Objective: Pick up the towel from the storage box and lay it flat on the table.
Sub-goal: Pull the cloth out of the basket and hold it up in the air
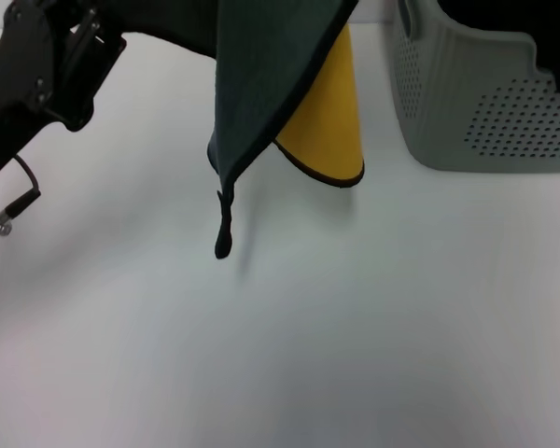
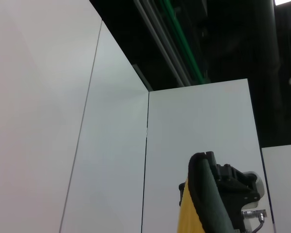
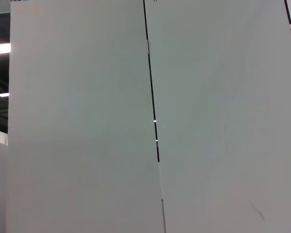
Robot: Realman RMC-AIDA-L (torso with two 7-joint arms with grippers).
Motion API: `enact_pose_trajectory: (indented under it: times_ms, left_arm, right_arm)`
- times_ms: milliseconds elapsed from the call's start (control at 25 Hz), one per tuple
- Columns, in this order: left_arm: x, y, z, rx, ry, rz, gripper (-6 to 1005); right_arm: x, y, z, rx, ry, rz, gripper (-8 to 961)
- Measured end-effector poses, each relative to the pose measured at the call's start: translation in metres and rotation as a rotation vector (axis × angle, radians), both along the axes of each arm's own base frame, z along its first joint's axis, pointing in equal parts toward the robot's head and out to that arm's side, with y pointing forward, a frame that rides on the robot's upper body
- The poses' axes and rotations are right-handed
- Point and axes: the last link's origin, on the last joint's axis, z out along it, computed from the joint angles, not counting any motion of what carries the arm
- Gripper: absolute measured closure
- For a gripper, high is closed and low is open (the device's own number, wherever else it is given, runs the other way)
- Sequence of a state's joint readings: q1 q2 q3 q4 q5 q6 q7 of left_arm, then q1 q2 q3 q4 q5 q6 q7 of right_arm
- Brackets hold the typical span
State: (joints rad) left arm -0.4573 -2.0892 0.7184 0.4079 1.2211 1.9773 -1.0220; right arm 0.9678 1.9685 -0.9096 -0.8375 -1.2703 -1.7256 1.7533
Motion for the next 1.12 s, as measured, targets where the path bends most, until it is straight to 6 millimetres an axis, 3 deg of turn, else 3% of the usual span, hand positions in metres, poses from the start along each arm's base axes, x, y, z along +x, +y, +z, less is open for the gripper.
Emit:
enact_pose_trajectory:
  times_ms: [720,1000,1120]
  left_arm:
    - [-0.009,-0.012,0.015,0.125,-0.072,0.009,976]
    - [-0.012,-0.012,0.029,0.181,-0.147,0.038,978]
    - [-0.014,-0.012,0.037,0.218,-0.187,0.054,979]
  right_arm:
    - [0.012,-0.002,-0.006,-0.025,-0.003,-0.031,937]
    - [0.031,-0.003,-0.044,-0.091,-0.053,-0.109,936]
    - [0.048,-0.009,-0.069,-0.104,-0.103,-0.145,935]
